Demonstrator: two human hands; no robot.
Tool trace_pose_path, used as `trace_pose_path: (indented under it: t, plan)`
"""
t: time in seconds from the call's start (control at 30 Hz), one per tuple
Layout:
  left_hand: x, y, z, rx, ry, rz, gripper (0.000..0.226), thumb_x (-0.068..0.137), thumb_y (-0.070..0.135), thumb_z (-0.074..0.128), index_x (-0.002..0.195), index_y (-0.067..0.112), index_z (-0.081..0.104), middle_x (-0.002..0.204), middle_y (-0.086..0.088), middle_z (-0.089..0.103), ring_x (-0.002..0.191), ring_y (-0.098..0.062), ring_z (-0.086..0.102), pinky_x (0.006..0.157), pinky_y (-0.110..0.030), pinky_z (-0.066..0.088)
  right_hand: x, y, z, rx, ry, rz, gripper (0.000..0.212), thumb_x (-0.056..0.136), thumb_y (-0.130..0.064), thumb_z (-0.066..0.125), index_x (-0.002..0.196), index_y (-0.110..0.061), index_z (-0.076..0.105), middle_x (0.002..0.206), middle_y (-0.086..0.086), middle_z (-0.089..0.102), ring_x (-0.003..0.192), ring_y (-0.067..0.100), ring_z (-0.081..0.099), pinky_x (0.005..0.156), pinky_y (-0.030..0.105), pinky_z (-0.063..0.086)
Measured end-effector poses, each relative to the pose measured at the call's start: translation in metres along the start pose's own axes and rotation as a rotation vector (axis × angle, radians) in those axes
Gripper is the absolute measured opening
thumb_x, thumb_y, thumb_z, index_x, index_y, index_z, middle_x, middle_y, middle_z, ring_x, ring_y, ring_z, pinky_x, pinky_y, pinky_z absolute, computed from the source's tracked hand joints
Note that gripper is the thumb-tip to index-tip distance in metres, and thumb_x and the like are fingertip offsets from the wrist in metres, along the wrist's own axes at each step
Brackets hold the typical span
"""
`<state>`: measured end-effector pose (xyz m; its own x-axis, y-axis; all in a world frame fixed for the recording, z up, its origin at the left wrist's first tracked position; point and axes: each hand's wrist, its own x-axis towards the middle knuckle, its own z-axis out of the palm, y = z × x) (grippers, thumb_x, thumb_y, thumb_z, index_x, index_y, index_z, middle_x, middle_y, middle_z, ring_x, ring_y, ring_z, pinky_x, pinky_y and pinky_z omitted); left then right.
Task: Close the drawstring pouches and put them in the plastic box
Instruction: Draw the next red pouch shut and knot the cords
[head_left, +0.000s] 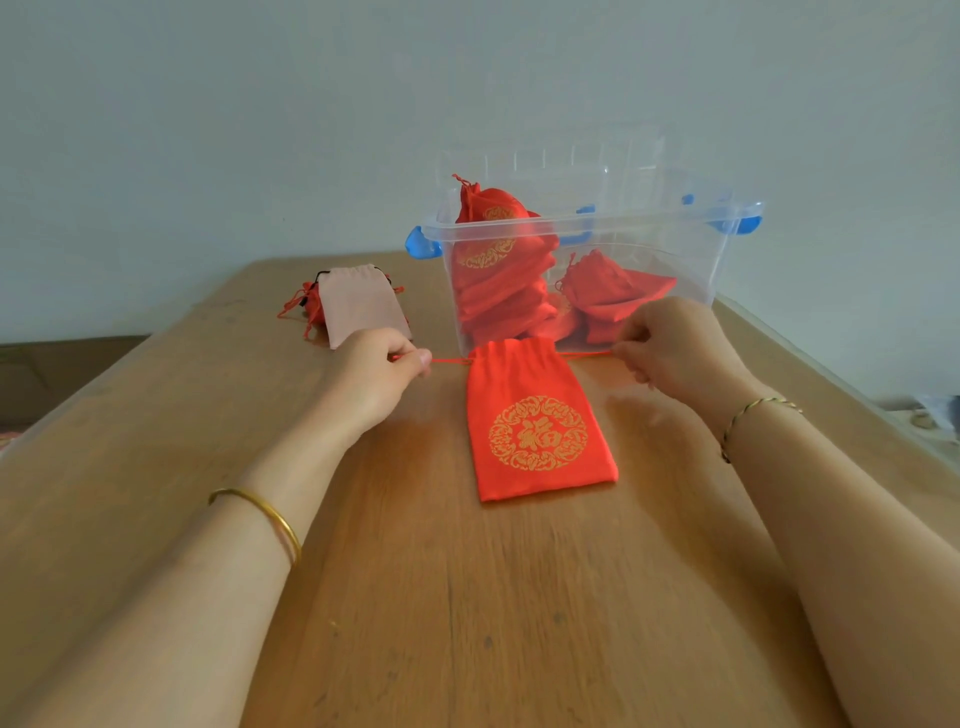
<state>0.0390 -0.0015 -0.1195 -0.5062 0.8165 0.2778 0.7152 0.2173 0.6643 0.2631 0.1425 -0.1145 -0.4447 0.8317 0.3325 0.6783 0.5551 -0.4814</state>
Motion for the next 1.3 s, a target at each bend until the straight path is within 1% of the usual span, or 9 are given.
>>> trace_pose_path:
  t: [0.2, 0.37, 0.47, 0.6, 0.8, 0.97, 1.07, 1.23, 1.3]
  plan:
    - [0.004, 0.008, -0.003, -0.446, 0.093, -0.250, 0.029, 0.093, 0.020, 0.048, 0.065, 0.013, 0.054, 0.059, 0.000, 0.039, 0.050, -0.012, 0.034, 0.046, -0.022, 0.032, 0.000, 0.001, -0.006, 0.291, -0.086, 0.163, 0.029, 0.089, -0.012, 0.049, 0.062, -0.003, 0.051, 0.061, 0.013, 0.049, 0.056, 0.023, 0.043, 0.055, 0.031, 0.039]
    - [0.010, 0.015, -0.010, -0.898, 0.199, -0.474, 0.026, 0.084, 0.010, 0.042, 0.059, 0.017, 0.040, 0.045, 0.006, 0.035, 0.033, -0.006, 0.025, 0.035, -0.013, 0.022, 0.004, 0.010, -0.016, 0.252, 0.110, 0.254, 0.028, 0.089, -0.010, 0.047, 0.087, 0.016, 0.058, 0.079, 0.024, 0.055, 0.071, 0.028, 0.046, 0.066, 0.035, 0.040]
    - [0.006, 0.028, -0.015, -1.126, 0.120, -0.367, 0.029, 0.088, 0.016, 0.043, 0.060, 0.019, 0.037, 0.057, 0.005, 0.045, 0.043, -0.007, 0.042, 0.043, -0.015, 0.035, 0.005, 0.004, -0.025, 0.296, 0.188, 0.217, 0.028, 0.088, -0.010, 0.045, 0.090, 0.016, 0.058, 0.081, 0.025, 0.057, 0.069, 0.028, 0.047, 0.067, 0.040, 0.045]
    - [0.001, 0.057, -0.032, -1.310, -0.104, -0.113, 0.035, 0.095, 0.027, 0.040, 0.060, 0.021, 0.042, 0.084, 0.004, 0.071, 0.086, -0.010, 0.065, 0.075, -0.025, 0.044, -0.003, -0.020, -0.049, 0.400, 0.164, 0.070, 0.025, 0.088, -0.010, 0.047, 0.064, -0.005, 0.052, 0.060, 0.007, 0.050, 0.054, 0.022, 0.044, 0.063, 0.032, 0.039]
    - [0.008, 0.108, -0.036, -0.982, -0.245, 0.060, 0.032, 0.097, 0.029, 0.039, 0.077, 0.014, 0.059, 0.061, 0.005, 0.063, 0.053, -0.007, 0.057, 0.057, -0.020, 0.046, 0.002, -0.085, -0.076, 0.582, 0.094, -0.132, 0.027, 0.088, -0.009, 0.048, 0.062, -0.012, 0.051, 0.056, 0.000, 0.051, 0.043, 0.011, 0.044, 0.048, 0.025, 0.039]
    - [0.014, 0.118, -0.036, -0.842, -0.281, 0.131, 0.018, 0.088, 0.016, 0.057, 0.092, 0.002, 0.066, 0.064, 0.001, 0.049, 0.053, -0.007, 0.040, 0.052, -0.018, 0.036, 0.015, -0.111, -0.086, 0.720, 0.031, -0.206, 0.026, 0.092, -0.011, 0.048, 0.066, -0.012, 0.054, 0.059, 0.001, 0.051, 0.045, 0.013, 0.044, 0.044, 0.021, 0.038]
    - [0.019, 0.120, -0.034, -0.676, -0.259, 0.212, 0.035, 0.085, 0.016, 0.063, 0.103, -0.014, 0.060, 0.056, 0.000, 0.040, 0.050, -0.010, 0.032, 0.049, -0.021, 0.029, 0.020, -0.117, -0.087, 0.748, 0.026, -0.245, 0.027, 0.092, -0.013, 0.050, 0.066, -0.013, 0.057, 0.058, 0.000, 0.052, 0.041, 0.009, 0.044, 0.043, 0.020, 0.038]
    - [0.027, 0.119, -0.029, -0.625, -0.209, 0.260, 0.026, 0.090, 0.012, 0.056, 0.067, 0.008, 0.068, 0.055, -0.005, 0.042, 0.045, -0.009, 0.032, 0.043, -0.019, 0.026, 0.026, -0.117, -0.076, 0.840, 0.009, -0.235, 0.026, 0.094, -0.018, 0.048, 0.072, -0.012, 0.061, 0.062, 0.002, 0.055, 0.041, 0.011, 0.046, 0.043, 0.020, 0.037]
    - [0.029, 0.117, -0.027, -0.722, -0.245, 0.229, 0.025, 0.091, 0.010, 0.052, 0.073, 0.009, 0.069, 0.056, -0.003, 0.045, 0.043, -0.006, 0.034, 0.041, -0.016, 0.028, 0.030, -0.111, -0.072, 0.791, 0.053, -0.176, 0.025, 0.096, -0.022, 0.044, 0.087, -0.011, 0.064, 0.070, 0.001, 0.059, 0.044, 0.011, 0.045, 0.044, 0.022, 0.036]
